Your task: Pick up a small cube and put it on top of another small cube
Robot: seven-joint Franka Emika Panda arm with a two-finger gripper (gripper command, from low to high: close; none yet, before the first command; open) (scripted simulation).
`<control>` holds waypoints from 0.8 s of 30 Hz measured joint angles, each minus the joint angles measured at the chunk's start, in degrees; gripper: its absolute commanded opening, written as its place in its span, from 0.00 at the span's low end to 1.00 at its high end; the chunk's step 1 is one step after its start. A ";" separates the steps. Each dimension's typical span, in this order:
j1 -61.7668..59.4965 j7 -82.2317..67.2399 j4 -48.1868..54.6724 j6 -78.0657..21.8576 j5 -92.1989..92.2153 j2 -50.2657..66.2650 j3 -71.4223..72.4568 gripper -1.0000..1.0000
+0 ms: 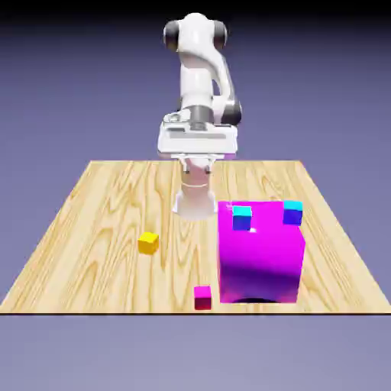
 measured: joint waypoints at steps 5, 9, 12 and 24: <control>-8.57 12.46 4.67 -4.04 -0.19 10.14 7.40 0.50; -15.42 22.43 8.41 -7.26 -0.34 18.25 13.32 0.50; -20.56 29.90 11.21 -9.69 -0.45 24.33 17.76 0.50; -41.12 59.80 22.42 -19.37 -0.90 48.66 35.53 0.50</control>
